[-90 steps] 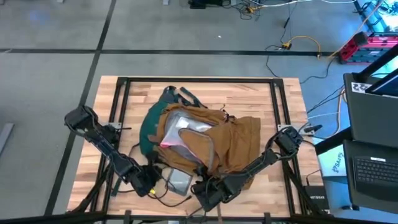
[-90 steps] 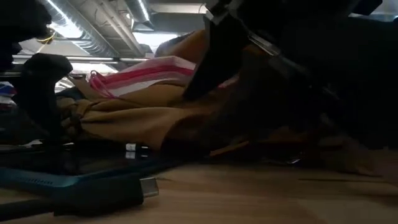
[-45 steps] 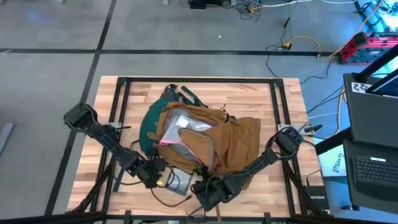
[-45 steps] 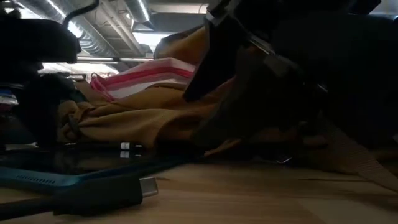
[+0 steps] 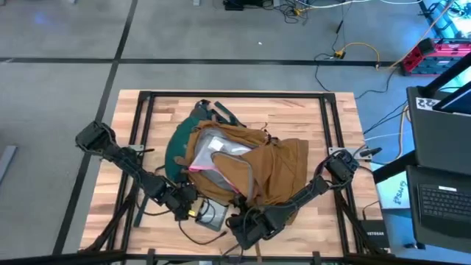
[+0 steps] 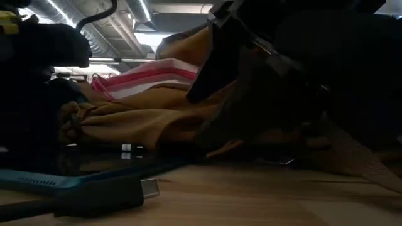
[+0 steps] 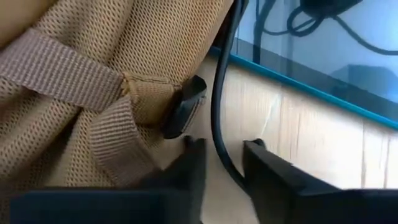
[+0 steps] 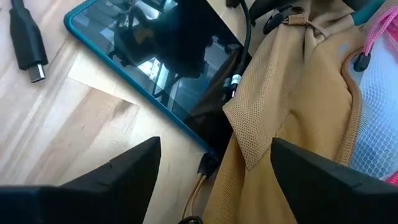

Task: Unpack backpack
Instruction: Put the black charger cable into the brown backpack

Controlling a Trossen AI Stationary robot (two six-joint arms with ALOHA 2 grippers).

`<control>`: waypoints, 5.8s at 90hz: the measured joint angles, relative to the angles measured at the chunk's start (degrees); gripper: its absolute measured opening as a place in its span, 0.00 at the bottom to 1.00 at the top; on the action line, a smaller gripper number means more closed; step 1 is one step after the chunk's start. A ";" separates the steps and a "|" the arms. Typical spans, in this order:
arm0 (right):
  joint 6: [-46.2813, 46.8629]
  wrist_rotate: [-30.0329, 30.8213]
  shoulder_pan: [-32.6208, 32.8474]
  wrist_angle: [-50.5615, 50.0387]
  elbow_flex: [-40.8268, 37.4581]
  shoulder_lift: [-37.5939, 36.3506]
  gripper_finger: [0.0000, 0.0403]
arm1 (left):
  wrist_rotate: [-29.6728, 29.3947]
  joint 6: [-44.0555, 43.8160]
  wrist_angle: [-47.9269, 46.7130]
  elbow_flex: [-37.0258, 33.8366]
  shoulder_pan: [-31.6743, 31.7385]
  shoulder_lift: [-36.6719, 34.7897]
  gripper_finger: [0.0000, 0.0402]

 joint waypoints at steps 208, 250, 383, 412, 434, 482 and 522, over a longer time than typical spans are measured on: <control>3.03 1.24 -0.05 -1.48 0.00 -0.03 0.72 | -45.79 51.42 -11.30 32.09 13.98 -20.88 0.00; 4.14 13.83 0.04 -5.25 2.40 -0.04 0.72 | -28.40 55.84 12.71 14.36 15.50 -20.84 0.00; 41.11 19.46 -1.34 -57.99 30.79 -1.03 0.72 | -13.11 67.03 56.94 -10.13 14.50 -20.85 0.00; 40.33 26.12 6.63 -55.52 34.23 -1.25 0.72 | -4.29 64.58 57.11 -10.13 18.32 -20.88 0.00; 33.48 18.24 7.60 -44.71 32.14 -1.25 0.72 | -1.47 63.31 57.12 -10.13 19.93 -20.89 0.00; 6.16 -1.28 5.18 -10.56 19.29 -1.18 0.48 | -1.20 62.94 56.51 -10.11 19.56 -20.90 0.00; 3.06 -6.27 3.67 14.64 -2.59 -9.07 0.44 | -1.20 61.81 55.68 -10.09 19.34 -20.95 0.00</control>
